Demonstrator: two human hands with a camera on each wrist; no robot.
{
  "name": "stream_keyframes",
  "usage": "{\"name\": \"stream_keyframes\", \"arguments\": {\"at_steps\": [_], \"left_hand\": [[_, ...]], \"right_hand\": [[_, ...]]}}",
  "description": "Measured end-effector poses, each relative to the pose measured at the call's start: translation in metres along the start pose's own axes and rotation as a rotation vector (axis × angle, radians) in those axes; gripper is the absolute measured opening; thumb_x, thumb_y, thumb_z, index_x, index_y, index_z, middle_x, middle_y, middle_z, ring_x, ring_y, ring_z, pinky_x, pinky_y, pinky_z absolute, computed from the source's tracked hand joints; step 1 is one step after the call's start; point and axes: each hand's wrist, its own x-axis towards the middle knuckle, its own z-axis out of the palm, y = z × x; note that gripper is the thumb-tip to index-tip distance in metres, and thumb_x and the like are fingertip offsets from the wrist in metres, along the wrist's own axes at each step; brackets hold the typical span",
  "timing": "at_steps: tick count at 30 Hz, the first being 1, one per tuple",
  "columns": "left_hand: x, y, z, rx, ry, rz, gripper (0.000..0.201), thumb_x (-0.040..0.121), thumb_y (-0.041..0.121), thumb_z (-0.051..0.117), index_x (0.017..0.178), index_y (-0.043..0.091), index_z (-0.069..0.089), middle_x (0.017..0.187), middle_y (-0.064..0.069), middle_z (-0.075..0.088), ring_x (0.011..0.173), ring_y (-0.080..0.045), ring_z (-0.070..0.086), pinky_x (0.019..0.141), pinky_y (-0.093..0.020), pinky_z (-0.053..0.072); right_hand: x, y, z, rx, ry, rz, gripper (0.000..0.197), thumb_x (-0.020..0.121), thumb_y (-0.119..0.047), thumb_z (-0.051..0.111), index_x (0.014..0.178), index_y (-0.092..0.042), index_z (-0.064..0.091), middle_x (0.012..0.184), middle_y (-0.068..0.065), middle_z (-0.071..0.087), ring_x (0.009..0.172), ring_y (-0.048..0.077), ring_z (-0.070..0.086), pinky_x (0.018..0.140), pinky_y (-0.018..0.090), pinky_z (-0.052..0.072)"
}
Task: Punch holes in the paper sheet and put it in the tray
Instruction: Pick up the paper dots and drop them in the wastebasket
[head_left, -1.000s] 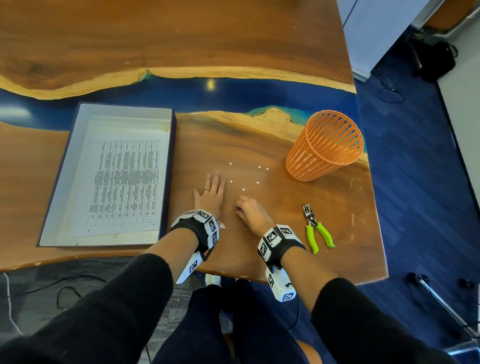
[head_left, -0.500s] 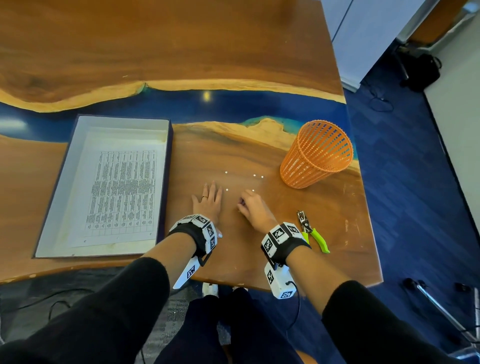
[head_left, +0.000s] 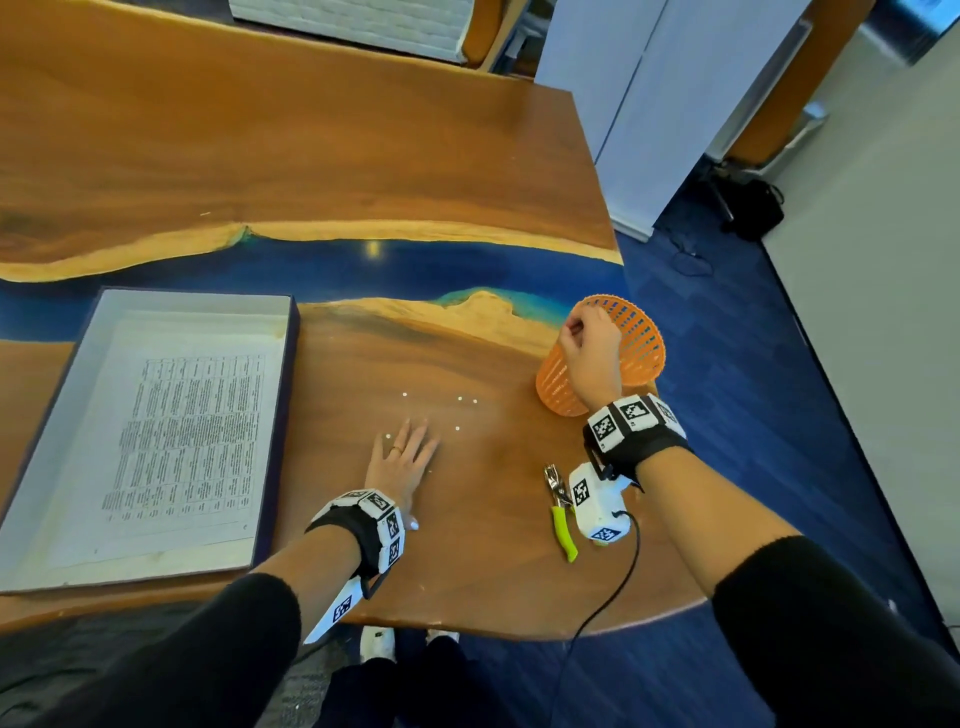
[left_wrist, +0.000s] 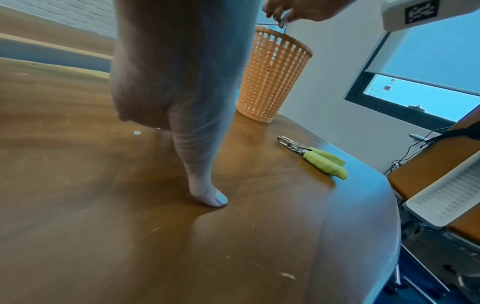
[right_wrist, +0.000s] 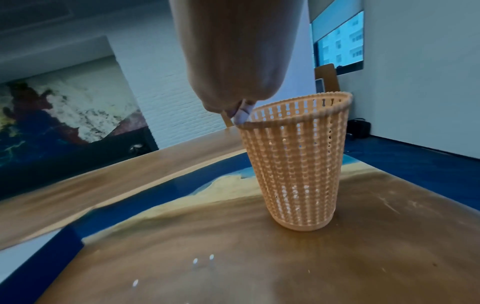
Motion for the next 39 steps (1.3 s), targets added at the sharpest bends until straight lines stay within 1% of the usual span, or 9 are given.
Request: {"name": "stream_keyframes", "arguments": {"at_steps": [4,9,15,20,27,31,33,36,39], "left_hand": [[-0.002,0.001,0.003,-0.026,0.012,-0.015,0.129,0.068,0.052,0.077,0.150,0.019,-0.016,0.157,-0.006,-0.025,0.147,-0.028,-0.016,0.118,-0.054,0.008],[-0.002,0.001,0.003,-0.054,-0.004,-0.024,0.127,0.070,0.050,0.077,0.150,0.019,-0.017,0.158,-0.004,-0.024,0.147,-0.027,-0.016,0.118,-0.054,0.009],[0.000,0.001,0.001,-0.058,-0.021,-0.028,0.129,0.069,0.048,0.078,0.150,0.018,-0.018,0.157,-0.005,-0.025,0.147,-0.027,-0.017,0.118,-0.054,0.008],[0.001,0.000,-0.004,-0.068,-0.032,-0.024,0.130,0.068,0.047,0.079,0.150,0.018,-0.018,0.157,-0.005,-0.025,0.147,-0.027,-0.017,0.118,-0.054,0.008],[0.001,-0.002,-0.003,-0.073,-0.031,-0.032,0.134,0.066,0.048,0.080,0.149,0.019,-0.021,0.156,-0.005,-0.028,0.146,-0.027,-0.019,0.118,-0.054,0.007],[0.002,-0.004,-0.001,-0.085,-0.007,-0.033,0.137,0.064,0.051,0.081,0.148,0.021,-0.024,0.156,-0.005,-0.028,0.146,-0.028,-0.018,0.118,-0.054,0.007],[0.000,-0.005,-0.002,-0.093,0.008,-0.038,0.138,0.063,0.053,0.081,0.147,0.021,-0.024,0.156,-0.005,-0.027,0.147,-0.028,-0.018,0.118,-0.054,0.007],[-0.003,-0.009,-0.001,-0.115,0.026,-0.064,0.141,0.059,0.058,0.080,0.147,0.021,-0.025,0.157,-0.005,-0.025,0.147,-0.028,-0.017,0.118,-0.054,0.006],[-0.005,-0.016,0.001,-0.159,0.019,-0.103,0.146,0.056,0.064,0.079,0.146,0.019,-0.026,0.157,-0.007,-0.024,0.146,-0.029,-0.018,0.118,-0.055,0.004]], "right_hand": [[0.010,0.015,-0.007,0.073,0.156,0.116,0.009,0.085,-0.002,0.054,0.082,0.000,0.062,0.085,0.018,0.062,0.078,0.027,0.057,0.074,0.039,0.048],[0.019,0.036,-0.025,-0.008,0.191,0.225,0.015,0.088,-0.002,0.049,0.081,0.004,0.060,0.089,0.017,0.057,0.082,0.020,0.047,0.072,0.019,0.028],[0.019,0.052,-0.037,-0.133,-0.001,0.277,0.031,0.087,-0.002,0.051,0.058,0.008,0.051,0.061,0.028,0.047,0.060,0.027,0.042,0.061,0.043,0.038],[0.018,0.055,-0.040,-0.118,-0.018,0.292,0.017,0.086,-0.008,0.060,0.074,0.004,0.064,0.074,0.016,0.063,0.069,0.022,0.051,0.069,0.030,0.037],[0.019,0.055,-0.039,-0.101,-0.018,0.267,0.008,0.080,0.003,0.058,0.082,-0.002,0.064,0.079,0.011,0.064,0.072,0.017,0.053,0.070,0.029,0.041],[0.013,0.049,-0.036,-0.069,-0.080,0.212,0.027,0.090,-0.029,0.057,0.068,-0.013,0.064,0.065,0.001,0.059,0.062,0.015,0.050,0.069,0.034,0.038],[0.009,0.041,-0.034,-0.194,-0.153,0.195,0.031,0.085,-0.043,0.062,0.070,-0.017,0.068,0.071,-0.004,0.062,0.073,0.014,0.053,0.083,0.040,0.036],[0.006,0.028,-0.028,-0.316,-0.183,0.179,0.017,0.081,-0.029,0.067,0.078,-0.013,0.070,0.082,0.000,0.067,0.089,0.022,0.057,0.088,0.044,0.028],[0.006,0.015,-0.021,-0.320,-0.143,0.150,0.012,0.080,-0.019,0.065,0.076,-0.008,0.069,0.082,0.008,0.070,0.087,0.026,0.058,0.081,0.040,0.024]]}}
